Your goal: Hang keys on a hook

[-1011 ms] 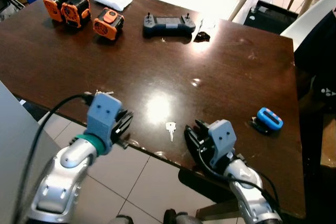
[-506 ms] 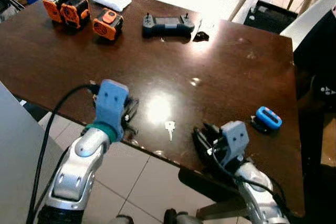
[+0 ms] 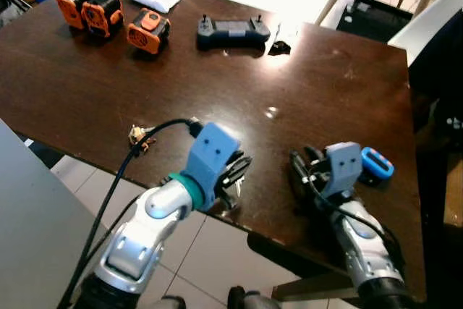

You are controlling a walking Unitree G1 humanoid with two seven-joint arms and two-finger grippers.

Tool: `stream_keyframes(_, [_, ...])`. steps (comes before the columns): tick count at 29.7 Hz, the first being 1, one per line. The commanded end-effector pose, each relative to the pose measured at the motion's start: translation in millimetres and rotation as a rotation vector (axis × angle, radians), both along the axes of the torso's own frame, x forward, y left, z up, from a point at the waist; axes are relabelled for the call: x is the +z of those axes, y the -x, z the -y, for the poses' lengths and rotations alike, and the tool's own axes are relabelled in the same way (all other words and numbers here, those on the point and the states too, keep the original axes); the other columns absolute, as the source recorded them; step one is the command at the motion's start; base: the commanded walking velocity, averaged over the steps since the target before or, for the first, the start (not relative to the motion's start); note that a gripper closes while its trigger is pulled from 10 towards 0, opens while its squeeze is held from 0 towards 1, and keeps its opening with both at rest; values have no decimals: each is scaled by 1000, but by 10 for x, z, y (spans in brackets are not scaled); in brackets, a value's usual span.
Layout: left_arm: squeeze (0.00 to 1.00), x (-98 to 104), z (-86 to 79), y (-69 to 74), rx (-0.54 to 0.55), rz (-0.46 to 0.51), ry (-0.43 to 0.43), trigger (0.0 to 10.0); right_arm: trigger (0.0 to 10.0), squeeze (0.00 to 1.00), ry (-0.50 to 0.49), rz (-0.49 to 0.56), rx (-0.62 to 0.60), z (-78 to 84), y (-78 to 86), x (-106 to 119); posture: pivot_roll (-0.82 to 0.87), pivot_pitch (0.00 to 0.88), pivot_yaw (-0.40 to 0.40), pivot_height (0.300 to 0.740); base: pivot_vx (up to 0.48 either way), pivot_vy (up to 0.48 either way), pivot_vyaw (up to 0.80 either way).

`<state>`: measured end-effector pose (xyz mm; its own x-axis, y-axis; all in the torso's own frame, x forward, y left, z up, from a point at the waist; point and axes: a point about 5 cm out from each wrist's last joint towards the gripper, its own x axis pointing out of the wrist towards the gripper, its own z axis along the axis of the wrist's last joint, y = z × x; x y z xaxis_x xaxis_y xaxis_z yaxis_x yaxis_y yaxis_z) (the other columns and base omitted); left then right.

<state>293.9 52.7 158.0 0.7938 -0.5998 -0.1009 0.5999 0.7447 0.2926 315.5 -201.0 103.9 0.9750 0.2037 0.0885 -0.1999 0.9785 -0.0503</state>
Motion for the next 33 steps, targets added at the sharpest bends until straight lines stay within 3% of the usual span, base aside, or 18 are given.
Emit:
stream_keyframes(1, [0, -98, 38, -15, 20, 8, -55, 10000, 10000, 0, -21, -42, -11, 60, 58, -90, -29, 152, -7, 740, 0, 0, 0])
stream_keyframes(4, [0, -163, 49, -56, 41, 35, -120, 10000, 10000, 0, -16, -68, 10, 31, 126, -178, -46, 155, -3, 740, 0, 0, 0])
stream_keyframes(5, [153, -190, 35, -70, 46, 39, -143, 10000, 10000, 0, -14, -78, 14, 9, 155, -221, -52, 155, 2, 740, 0, 0, 0])
stream_keyframes(6, [153, -190, 35, -70, 46, 39, -143, 10000, 10000, 0, -14, -78, 14, 9, 155, -221, -52, 155, 2, 740, 0, 0, 0])
stream_keyframes(7, [325, -214, 18, -74, 46, 41, -163, 10000, 10000, 0, -14, -84, 17, -9, 175, -250, -52, 155, 2, 740, 0, 0, 0])
stream_keyframes(8, [325, -214, 18, -74, 46, 41, -163, 10000, 10000, 0, -14, -84, 17, -9, 175, -250, -52, 155, 2, 740, 0, 0, 0])
stream_keyframes(9, [420, -236, -2, -66, 40, 35, -174, 10000, 10000, 0, -16, -88, 17, -24, 183, -270, -55, 154, 2, 740, 0, 0, 0])
stream_keyframes(12, [337, -295, -34, 4, -16, -13, -174, 10000, 10000, 0, -15, -91, 22, -44, 187, -290, -55, 154, 2, 740, 0, 0, 0])
stream_keyframes(13, [137, -300, -39, 62, -58, -65, -121, 10000, 10000, 0, -12, -93, 23, -42, 184, -295, -49, 152, 0, 740, 0, 0, 0])
stream_keyframes(16, [137, -304, -36, 96, -85, -94, -83, 10000, 10000, 0, -12, -96, 24, -39, 182, -297, -49, 152, 0, 740, 0, 0, 0])
stream_keyframes(17, [67, -271, -29, 115, -98, -128, -10, 10000, 10000, 0, -10, -99, 24, -36, 176, -299, -44, 151, -3, 740, 0, 0, 0])
stream_keyframes(19, [63, -189, -9, 95, -88, -122, 72, 10000, 10000, 0, -4, -104, 35, -50, 161, -303, -37, 150, -8, 740, 0, 0, 0])
stream_keyframes(23, [67, -168, 2, 85, -82, -100, 69, 10000, 10000, 0, -2, -105, 40, -63, 155, -302, -37, 150, -10, 740, 0, 0, 0])
stream_keyframes(25, [71, -228, 13, 76, -72, -42, -34, 10000, 10000, 0, -1, -105, 49, -95, 152, -303, -35, 152, -11, 740, 0, 0, 0])
stream_keyframes(28, [67, -269, 13, 78, -67, -25, -72, 10000, 10000, 0, -2, -105, 53, -109, 155, -306, -35, 152, -11, 740, 0, 0, 0])
stream_keyframes(29, [0, -307, 7, 78, -57, -6, -108, 10000, 10000, 0, -3, -105, 56, -118, 159, -310, -35, 152, -11, 740, 0, 0, 0])
stream_keyframes(33, [0, -330, -5, 82, -52, 14, -133, 10000, 10000, 0, -3, -107, 57, -116, 170, -317, -42, 158, -13, 740, 0, 0, 0])
